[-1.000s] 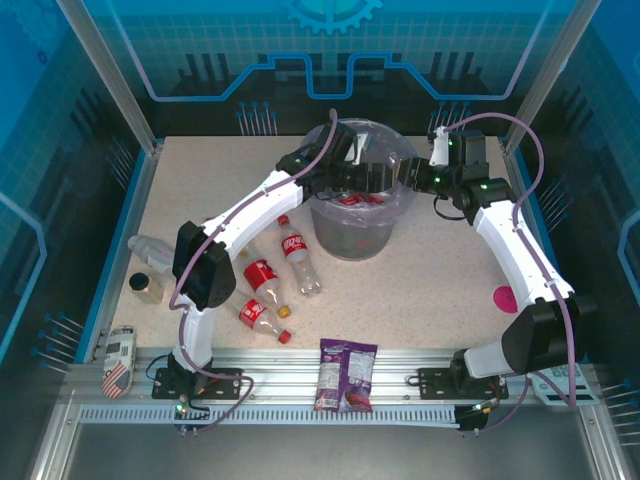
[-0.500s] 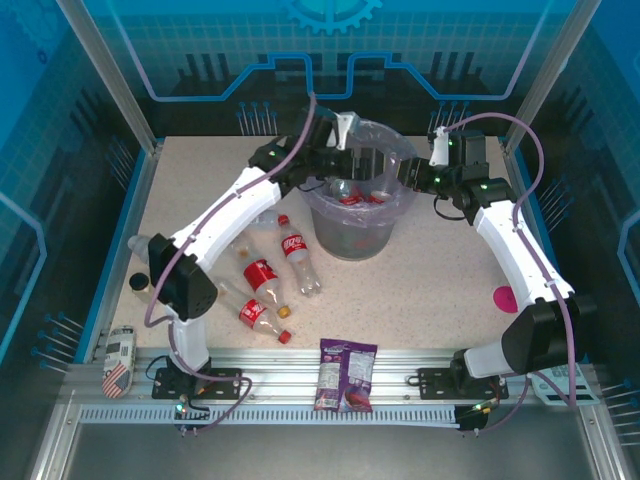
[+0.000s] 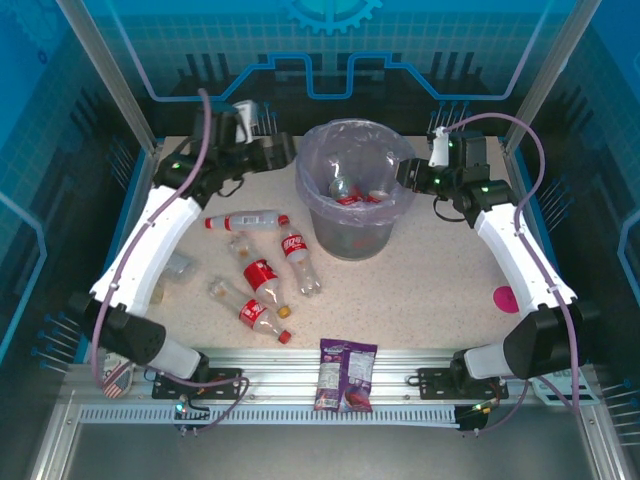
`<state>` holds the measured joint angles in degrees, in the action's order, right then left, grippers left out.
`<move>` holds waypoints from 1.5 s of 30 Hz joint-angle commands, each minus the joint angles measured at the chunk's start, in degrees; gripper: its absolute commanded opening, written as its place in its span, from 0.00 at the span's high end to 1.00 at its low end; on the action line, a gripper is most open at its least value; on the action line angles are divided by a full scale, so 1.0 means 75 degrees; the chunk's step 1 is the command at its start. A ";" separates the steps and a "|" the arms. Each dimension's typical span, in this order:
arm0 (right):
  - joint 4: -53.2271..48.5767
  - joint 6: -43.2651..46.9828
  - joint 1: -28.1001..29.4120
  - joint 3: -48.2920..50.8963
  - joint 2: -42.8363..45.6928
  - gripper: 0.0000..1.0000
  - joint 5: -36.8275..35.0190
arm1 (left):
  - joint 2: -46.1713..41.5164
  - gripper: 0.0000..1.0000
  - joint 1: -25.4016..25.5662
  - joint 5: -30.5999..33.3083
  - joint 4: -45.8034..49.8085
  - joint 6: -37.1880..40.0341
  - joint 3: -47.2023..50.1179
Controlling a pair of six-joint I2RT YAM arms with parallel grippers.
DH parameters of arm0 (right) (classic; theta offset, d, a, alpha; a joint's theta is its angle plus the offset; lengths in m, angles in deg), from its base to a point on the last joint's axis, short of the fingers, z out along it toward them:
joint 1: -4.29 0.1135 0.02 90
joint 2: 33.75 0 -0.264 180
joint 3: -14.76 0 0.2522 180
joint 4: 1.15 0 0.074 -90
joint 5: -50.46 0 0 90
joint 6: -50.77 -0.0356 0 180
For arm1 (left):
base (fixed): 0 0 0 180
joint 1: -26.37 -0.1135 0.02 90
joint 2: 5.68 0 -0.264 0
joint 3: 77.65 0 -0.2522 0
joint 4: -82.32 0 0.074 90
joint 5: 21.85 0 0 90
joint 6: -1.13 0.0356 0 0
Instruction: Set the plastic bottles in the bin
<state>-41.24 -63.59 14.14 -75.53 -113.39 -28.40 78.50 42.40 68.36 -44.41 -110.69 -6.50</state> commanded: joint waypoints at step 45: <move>0.0206 0.0353 0.0316 -0.0266 -0.0083 0.60 0.0587 | 0.1372 0.12 -0.4924 0.1191 -0.0910 -0.2257 0.5183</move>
<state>-40.41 -62.10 15.27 -75.49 -113.50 -25.10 87.86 5.86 78.19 -49.81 -126.49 31.33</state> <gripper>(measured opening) 0.402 0.884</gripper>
